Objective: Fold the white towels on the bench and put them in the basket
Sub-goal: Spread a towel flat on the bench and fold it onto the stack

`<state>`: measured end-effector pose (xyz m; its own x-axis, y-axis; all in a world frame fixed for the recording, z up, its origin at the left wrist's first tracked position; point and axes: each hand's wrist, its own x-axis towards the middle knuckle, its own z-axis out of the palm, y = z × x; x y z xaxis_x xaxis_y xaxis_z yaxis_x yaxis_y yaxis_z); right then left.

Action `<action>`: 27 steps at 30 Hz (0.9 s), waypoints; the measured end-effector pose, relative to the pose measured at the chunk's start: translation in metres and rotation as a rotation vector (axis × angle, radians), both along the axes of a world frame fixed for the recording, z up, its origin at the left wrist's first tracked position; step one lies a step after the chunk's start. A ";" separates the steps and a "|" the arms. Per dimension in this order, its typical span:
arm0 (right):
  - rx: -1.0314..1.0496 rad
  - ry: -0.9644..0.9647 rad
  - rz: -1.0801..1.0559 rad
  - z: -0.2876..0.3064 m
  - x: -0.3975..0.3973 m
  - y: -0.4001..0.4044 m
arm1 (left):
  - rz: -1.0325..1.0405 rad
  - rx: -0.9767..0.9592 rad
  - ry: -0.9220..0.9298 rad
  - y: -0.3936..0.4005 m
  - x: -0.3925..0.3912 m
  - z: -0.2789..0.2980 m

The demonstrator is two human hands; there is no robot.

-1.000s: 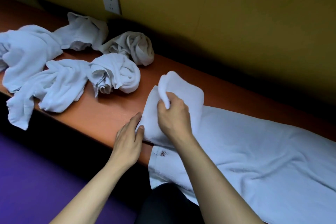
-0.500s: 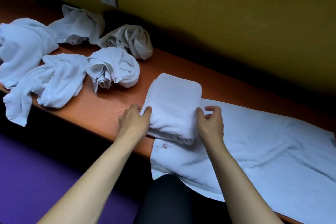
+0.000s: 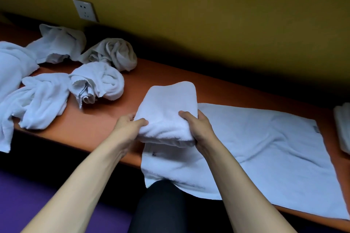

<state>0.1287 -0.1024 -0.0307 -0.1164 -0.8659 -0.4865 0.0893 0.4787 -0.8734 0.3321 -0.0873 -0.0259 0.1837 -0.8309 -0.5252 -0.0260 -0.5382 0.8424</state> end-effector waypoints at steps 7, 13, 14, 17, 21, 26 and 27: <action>-0.057 -0.022 -0.072 0.038 -0.071 0.047 | -0.099 -0.095 0.102 0.035 -0.066 0.030; -0.063 -0.008 -0.168 0.063 -0.159 0.102 | -0.279 -0.114 0.166 0.067 -0.150 0.054; -0.060 -0.006 -0.187 0.066 -0.174 0.111 | -0.319 -0.122 0.173 0.073 -0.165 0.059; -0.059 -0.016 -0.247 0.074 -0.217 0.138 | -0.431 -0.134 0.172 0.089 -0.209 0.070; -0.085 -0.024 -0.266 0.083 -0.270 0.167 | -0.432 -0.065 0.216 0.111 -0.262 0.083; -0.102 -0.036 -0.263 0.083 -0.330 0.194 | -0.469 -0.064 0.269 0.125 -0.324 0.090; -0.102 -0.039 -0.270 0.083 -0.342 0.199 | -0.479 -0.086 0.265 0.127 -0.336 0.087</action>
<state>-0.2135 0.0968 0.0523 -0.3321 -0.8507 -0.4074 0.2363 0.3431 -0.9091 -0.0043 0.0393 0.0614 -0.3550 -0.8311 -0.4282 -0.0320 -0.4469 0.8940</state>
